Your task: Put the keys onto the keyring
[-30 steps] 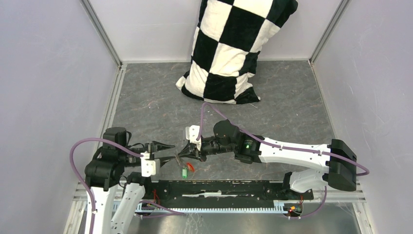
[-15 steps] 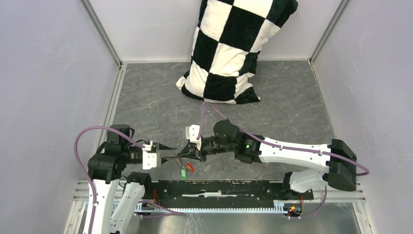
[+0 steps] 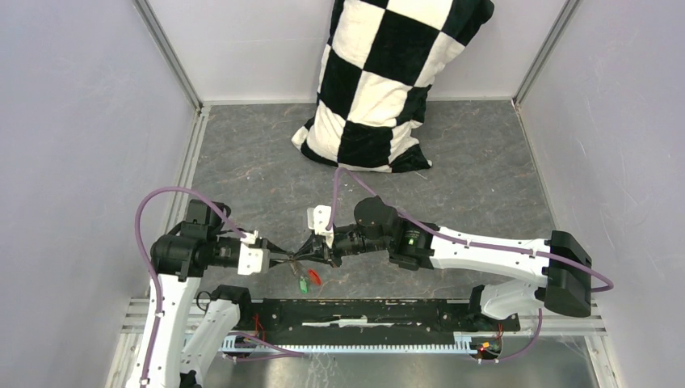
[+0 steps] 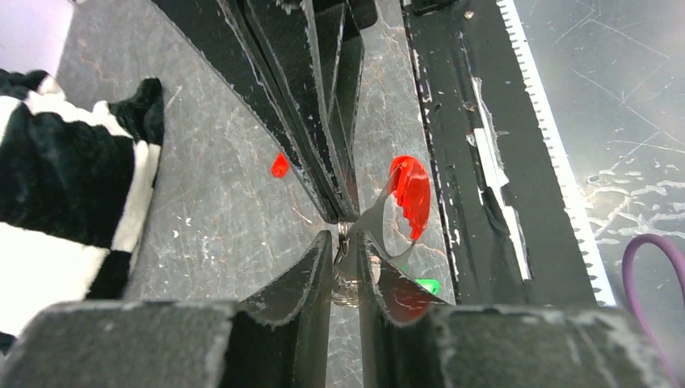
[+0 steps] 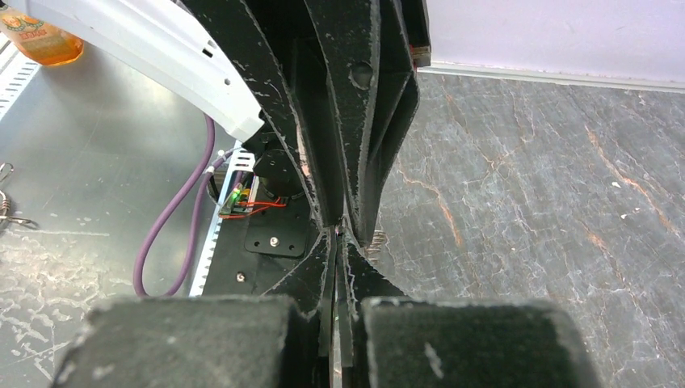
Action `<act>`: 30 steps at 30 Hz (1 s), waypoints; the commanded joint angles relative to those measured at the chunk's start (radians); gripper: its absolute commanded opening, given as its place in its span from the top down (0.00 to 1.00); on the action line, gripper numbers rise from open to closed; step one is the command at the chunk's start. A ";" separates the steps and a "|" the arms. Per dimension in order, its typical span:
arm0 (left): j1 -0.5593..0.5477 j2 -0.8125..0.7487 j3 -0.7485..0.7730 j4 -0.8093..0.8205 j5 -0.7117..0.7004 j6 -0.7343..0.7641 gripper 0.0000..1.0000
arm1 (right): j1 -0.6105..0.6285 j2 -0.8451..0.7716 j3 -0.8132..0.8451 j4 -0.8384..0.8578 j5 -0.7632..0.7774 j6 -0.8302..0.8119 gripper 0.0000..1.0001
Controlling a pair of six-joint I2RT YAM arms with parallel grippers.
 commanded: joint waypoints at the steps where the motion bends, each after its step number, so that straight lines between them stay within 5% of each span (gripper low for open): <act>1: -0.003 -0.036 0.036 0.047 0.067 -0.013 0.76 | -0.003 -0.017 0.062 0.023 -0.014 -0.004 1.00; 7: -0.003 -0.088 0.017 0.105 0.056 -0.060 0.78 | -0.005 -0.013 0.070 0.020 -0.019 -0.001 1.00; 11: -0.003 -0.104 -0.002 0.104 0.043 -0.026 0.97 | -0.003 -0.015 0.072 0.038 -0.035 0.017 1.00; 13: -0.003 -0.108 -0.007 0.109 0.047 -0.024 0.98 | -0.004 -0.015 0.079 0.041 -0.041 0.024 0.99; 16: -0.003 -0.107 -0.006 0.145 0.079 -0.067 0.98 | -0.004 -0.026 0.077 0.053 -0.032 0.035 0.80; 20: -0.003 -0.121 -0.009 0.385 0.188 -0.374 0.98 | -0.031 -0.098 0.039 0.063 0.011 0.017 0.60; 23: -0.002 -0.120 -0.003 0.512 0.305 -0.499 0.98 | -0.070 -0.174 -0.017 0.088 0.021 0.008 0.57; 30: -0.003 -0.056 0.096 0.509 0.443 -0.507 0.98 | -0.124 -0.292 -0.162 0.253 0.004 0.028 0.57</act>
